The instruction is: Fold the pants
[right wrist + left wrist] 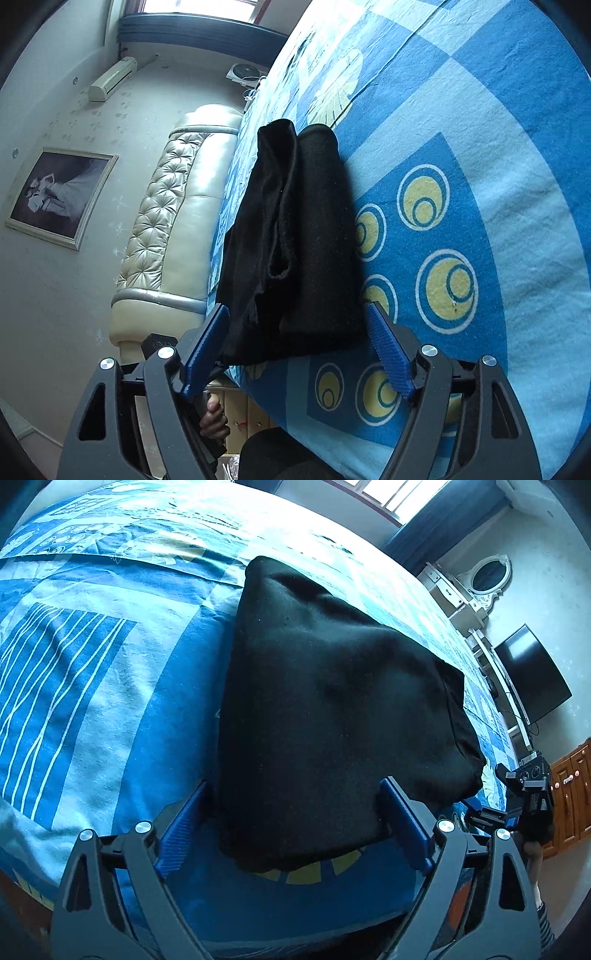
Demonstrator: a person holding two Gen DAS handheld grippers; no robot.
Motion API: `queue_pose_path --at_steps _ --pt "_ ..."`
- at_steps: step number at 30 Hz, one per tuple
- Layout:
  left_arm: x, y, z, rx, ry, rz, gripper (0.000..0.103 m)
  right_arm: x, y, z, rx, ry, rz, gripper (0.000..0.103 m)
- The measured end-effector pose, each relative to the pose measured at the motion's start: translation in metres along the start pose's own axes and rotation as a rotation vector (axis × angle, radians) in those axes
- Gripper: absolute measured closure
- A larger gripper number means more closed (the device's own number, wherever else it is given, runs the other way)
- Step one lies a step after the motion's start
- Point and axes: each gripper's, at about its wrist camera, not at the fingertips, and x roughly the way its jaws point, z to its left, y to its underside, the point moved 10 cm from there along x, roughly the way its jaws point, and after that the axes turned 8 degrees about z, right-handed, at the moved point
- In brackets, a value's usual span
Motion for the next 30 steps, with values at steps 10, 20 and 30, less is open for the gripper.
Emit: queue_pose_path --at_steps 10,20,30 --pt "-0.021 0.03 -0.02 0.04 -0.134 -0.019 0.012 -0.022 0.032 -0.005 -0.036 0.12 0.022 0.024" --pt "-0.055 0.051 -0.034 0.055 -0.296 -0.132 0.011 -0.043 0.041 -0.016 -0.077 0.457 -0.067 0.022" --pt "-0.088 0.053 -0.042 0.134 -0.402 -0.233 0.006 -0.061 0.041 -0.015 -0.195 0.717 -0.163 0.021"
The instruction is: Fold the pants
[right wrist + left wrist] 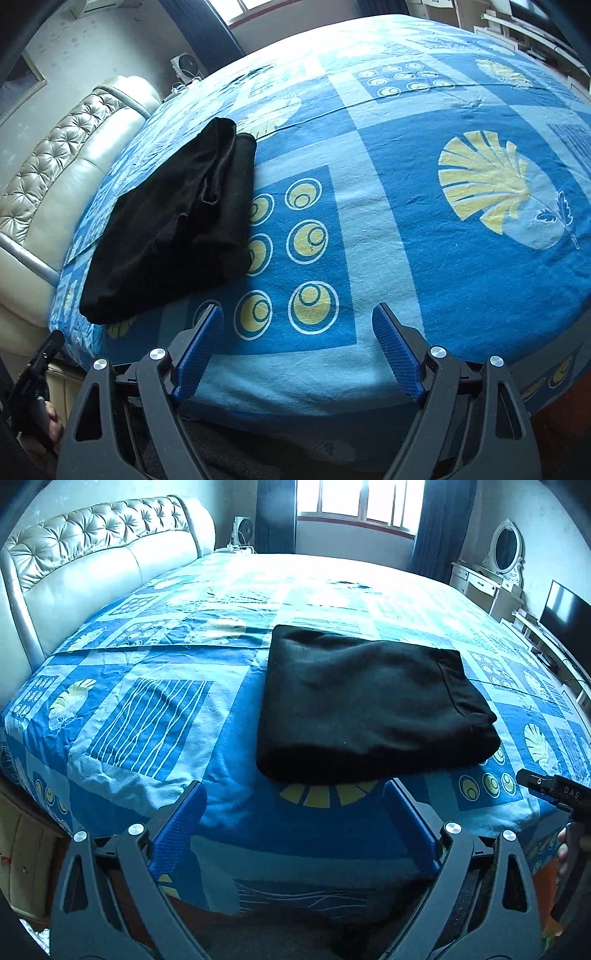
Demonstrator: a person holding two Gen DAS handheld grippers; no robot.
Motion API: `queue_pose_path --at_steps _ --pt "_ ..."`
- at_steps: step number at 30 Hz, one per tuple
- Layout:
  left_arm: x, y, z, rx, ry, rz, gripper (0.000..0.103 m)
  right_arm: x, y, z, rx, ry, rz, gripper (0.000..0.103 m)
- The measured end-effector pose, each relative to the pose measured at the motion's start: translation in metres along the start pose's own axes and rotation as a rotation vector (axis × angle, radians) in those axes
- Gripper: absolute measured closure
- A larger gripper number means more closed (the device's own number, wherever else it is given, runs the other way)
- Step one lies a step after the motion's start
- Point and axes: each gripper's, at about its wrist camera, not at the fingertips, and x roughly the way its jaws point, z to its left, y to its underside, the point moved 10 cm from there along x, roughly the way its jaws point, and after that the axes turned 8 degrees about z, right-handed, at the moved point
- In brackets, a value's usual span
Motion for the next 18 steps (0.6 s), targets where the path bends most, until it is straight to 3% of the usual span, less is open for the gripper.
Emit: queue_pose_path --at_steps 9,18 --pt "-0.002 -0.005 0.006 -0.017 -0.014 -0.02 0.006 -0.015 -0.007 0.005 -0.084 0.098 -0.097 0.021" --pt "-0.004 -0.006 0.011 -0.033 -0.036 -0.027 0.006 -0.014 0.001 0.016 -0.12 0.107 -0.09 0.021"
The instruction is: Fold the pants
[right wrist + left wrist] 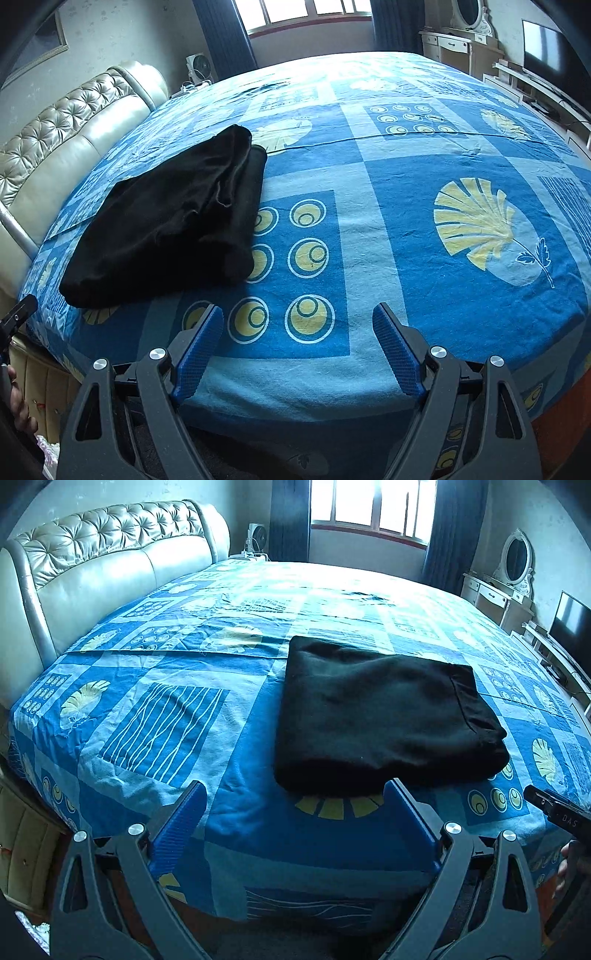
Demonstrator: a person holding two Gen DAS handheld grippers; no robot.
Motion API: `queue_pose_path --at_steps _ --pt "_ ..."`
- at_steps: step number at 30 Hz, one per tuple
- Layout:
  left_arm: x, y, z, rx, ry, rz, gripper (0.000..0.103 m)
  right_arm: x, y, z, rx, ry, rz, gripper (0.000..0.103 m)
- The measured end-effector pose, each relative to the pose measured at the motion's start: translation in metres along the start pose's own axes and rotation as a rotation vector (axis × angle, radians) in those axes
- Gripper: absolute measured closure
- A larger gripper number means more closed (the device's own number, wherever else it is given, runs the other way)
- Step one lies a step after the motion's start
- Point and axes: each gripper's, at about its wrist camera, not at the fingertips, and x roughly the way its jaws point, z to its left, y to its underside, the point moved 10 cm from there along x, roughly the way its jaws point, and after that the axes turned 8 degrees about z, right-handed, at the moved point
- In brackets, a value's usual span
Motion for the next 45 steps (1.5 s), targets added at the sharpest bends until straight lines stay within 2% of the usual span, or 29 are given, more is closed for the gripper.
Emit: queue_pose_path --at_steps 17,45 --pt "0.005 0.006 -0.007 0.024 0.007 0.023 0.006 -0.007 0.004 0.016 -0.056 0.03 -0.016 0.02" --pt "0.01 0.008 -0.005 0.029 0.01 0.054 0.006 -0.011 0.007 0.045 -0.086 0.011 -0.012 0.02"
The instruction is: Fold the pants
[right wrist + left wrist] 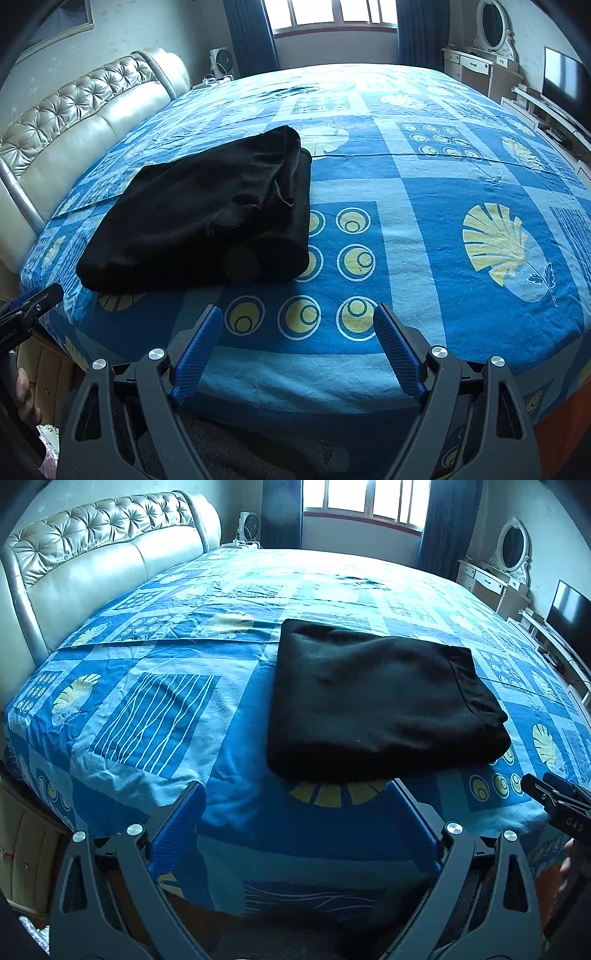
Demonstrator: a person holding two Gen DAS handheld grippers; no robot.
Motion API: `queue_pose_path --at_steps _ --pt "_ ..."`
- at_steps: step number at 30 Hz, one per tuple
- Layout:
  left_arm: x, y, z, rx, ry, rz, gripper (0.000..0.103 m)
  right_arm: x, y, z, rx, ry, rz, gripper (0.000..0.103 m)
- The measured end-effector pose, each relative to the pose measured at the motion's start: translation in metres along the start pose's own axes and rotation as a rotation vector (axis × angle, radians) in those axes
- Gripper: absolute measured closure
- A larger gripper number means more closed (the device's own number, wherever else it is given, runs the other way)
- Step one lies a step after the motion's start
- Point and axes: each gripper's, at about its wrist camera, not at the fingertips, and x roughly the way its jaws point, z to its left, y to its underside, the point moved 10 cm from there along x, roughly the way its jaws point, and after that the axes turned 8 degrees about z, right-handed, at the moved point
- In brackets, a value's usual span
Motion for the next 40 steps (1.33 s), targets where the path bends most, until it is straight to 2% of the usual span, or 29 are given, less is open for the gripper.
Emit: queue_pose_path --at_steps 25,28,34,37,40 --pt "0.002 0.002 -0.001 0.005 -0.012 0.005 0.006 0.007 0.009 0.004 -0.005 -0.009 0.033 0.02" --pt "0.002 0.001 0.0 -0.022 0.012 -0.003 0.006 0.008 0.009 0.005 -0.007 -0.01 0.034 0.02" --pt "-0.006 -0.022 0.011 -0.086 0.057 -0.025 0.006 0.007 0.009 0.007 -0.005 -0.04 0.045 0.02" --pt "-0.002 -0.041 0.027 -0.115 0.072 -0.028 0.006 0.001 -0.006 0.005 0.006 -0.068 0.026 0.02" --pt "0.017 -0.071 0.055 -0.133 0.007 -0.038 0.006 -0.003 -0.041 -0.004 0.027 -0.079 -0.016 0.02"
